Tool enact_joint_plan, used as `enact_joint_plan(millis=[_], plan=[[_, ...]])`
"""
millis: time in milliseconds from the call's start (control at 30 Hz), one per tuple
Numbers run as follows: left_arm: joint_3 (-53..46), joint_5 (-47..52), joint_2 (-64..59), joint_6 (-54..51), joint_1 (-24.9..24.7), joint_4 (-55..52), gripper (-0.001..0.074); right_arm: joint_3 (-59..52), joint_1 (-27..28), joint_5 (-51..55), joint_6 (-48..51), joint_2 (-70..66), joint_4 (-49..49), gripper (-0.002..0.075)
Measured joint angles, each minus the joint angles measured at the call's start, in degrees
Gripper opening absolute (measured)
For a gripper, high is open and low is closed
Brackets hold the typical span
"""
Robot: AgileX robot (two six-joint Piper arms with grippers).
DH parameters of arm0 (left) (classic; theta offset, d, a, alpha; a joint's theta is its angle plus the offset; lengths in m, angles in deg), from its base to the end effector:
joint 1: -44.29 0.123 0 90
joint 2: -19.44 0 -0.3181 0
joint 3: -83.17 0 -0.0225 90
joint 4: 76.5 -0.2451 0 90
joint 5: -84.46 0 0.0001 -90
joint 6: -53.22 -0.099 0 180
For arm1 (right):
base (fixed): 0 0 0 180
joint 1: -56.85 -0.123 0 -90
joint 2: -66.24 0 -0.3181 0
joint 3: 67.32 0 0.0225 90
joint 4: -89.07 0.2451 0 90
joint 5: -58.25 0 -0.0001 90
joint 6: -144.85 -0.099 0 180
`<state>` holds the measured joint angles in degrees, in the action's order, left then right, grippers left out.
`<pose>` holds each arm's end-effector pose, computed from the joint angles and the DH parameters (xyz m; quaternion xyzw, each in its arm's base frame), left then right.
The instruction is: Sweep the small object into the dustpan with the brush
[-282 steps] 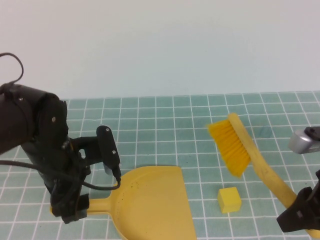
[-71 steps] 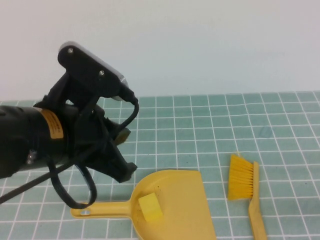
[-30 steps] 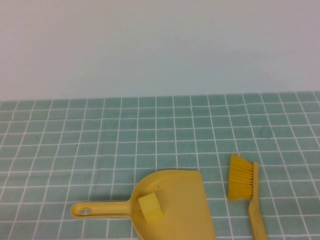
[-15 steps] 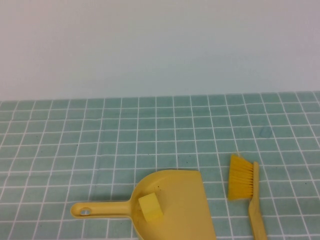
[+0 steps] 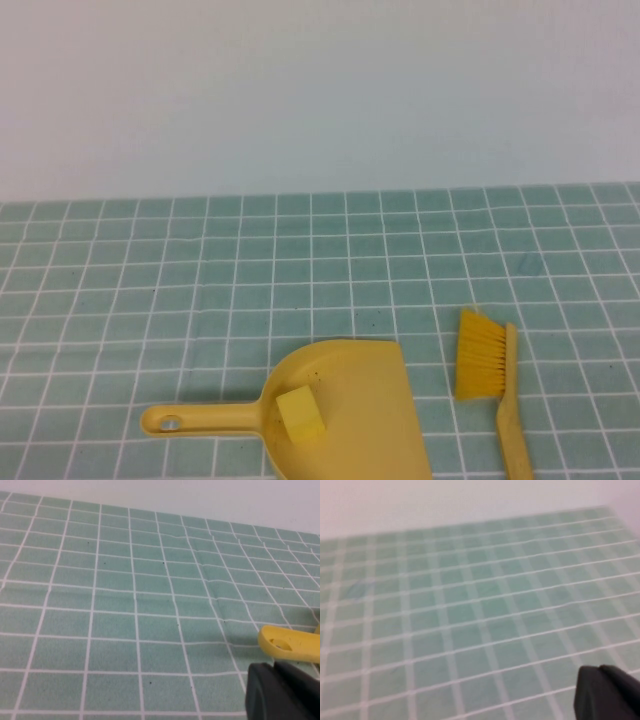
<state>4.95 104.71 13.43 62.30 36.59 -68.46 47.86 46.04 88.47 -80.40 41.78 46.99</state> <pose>0.0202 -0.0076 0.1788 -0.0466 0.7881 -0.1480 0.5956 0.0467 -0.0251 0.2443 0.0697 0.8225 -0.0548 0.5618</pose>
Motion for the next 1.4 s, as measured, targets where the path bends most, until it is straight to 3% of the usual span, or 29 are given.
enact_joint_plan(millis=[100, 200, 333, 600, 767, 867, 1033, 1167, 1400], plan=[[0.0, 0.0, 0.0, 0.0, 0.0, 0.0, 0.0, 0.0, 6.62, 0.11, 0.0, 4.77, 0.0, -0.0001], [0.0, 0.0, 0.0, 0.0, 0.0, 0.0, 0.0, 0.0, 8.83, 0.61, 0.0, 11.31, -0.21, -0.0001], [0.0, -0.18, -0.02, 0.0, 0.0, 0.0, 0.0, 0.0, 9.17, 1.45, 0.0, 17.87, -1.32, -0.0001], [0.0, -0.32, -0.11, 0.0, 0.0, 0.11, 0.0, -0.49, 9.17, 1.75, -0.04, 18.4, -1.43, -0.0001], [0.0, -0.32, -0.11, 0.0, 0.0, 0.11, -0.0001, -1.52, 9.17, -3.81, 0.35, 18.4, -0.08, -0.0001], [0.0, -0.32, -0.11, 0.0, 0.0, 0.11, -0.0001, -3.21, 9.17, -5.94, 8.37, 18.4, 12.19, -0.0001], [0.0, -0.32, -0.11, 0.0, 0.0, 0.11, -0.0001, -9.08, 9.17, -7.43, 34.34, 18.4, 35.13, -0.0001], [0.0, -0.32, -0.11, 0.0, 0.0, 0.11, -0.0001, -14.18, 9.17, -13.29, 40.31, 18.4, 38.92, -0.0001], [0.0, -0.38, -0.11, 0.0, 0.0, 0.11, -0.0001, -14.63, 9.17, -9.81, 42.57, 18.4, 39.9, -0.0001]])
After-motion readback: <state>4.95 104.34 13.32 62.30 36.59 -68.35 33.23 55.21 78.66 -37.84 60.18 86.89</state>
